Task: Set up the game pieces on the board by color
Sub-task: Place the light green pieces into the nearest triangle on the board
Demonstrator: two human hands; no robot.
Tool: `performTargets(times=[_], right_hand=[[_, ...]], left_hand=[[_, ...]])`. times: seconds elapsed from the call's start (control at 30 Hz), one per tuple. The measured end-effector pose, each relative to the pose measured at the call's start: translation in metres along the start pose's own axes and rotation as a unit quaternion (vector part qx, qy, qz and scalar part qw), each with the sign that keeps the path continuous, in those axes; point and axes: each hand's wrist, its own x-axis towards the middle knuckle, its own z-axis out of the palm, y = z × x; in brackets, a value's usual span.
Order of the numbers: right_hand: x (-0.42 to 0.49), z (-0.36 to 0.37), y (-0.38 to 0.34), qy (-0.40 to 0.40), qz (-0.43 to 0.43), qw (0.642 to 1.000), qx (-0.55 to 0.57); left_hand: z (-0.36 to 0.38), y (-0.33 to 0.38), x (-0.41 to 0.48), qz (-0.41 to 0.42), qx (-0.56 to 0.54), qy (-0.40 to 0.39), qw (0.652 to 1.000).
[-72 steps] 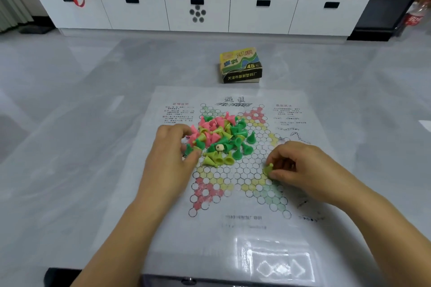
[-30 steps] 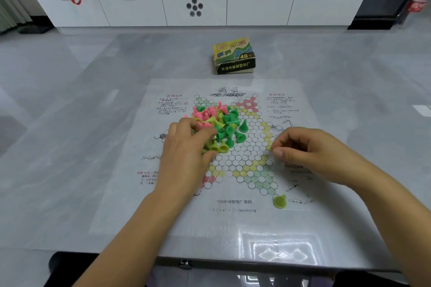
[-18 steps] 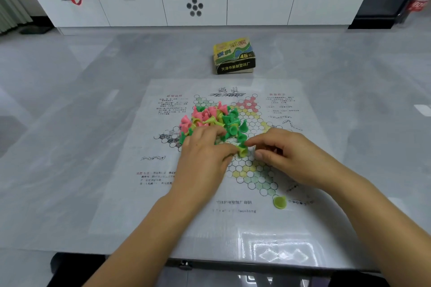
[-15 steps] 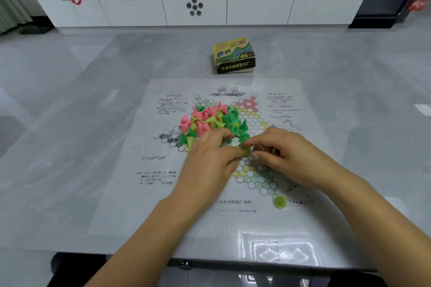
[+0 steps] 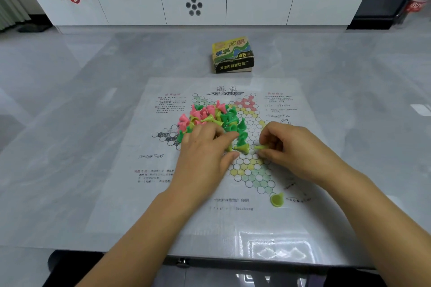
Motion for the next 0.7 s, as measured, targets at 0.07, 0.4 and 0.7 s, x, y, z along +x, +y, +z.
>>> performTargets(times=[0.07, 0.4, 0.7], right_hand=[[0.0, 0.0, 0.003, 0.009, 0.0, 1.0, -0.014], [-0.013, -0.017, 0.014, -0.032, 0.012, 0.999, 0.039], [-0.034, -0.014, 0.022, -0.082, -0.021, 0.983, 0.163]], left_hand=[[0.004, 0.002, 0.002, 0.011, 0.008, -0.012, 1.0], [0.001, 0.014, 0.005, 0.022, -0.028, -0.019, 0.999], [-0.011, 0.025, -0.02, 0.042, -0.121, -0.144, 0.981]])
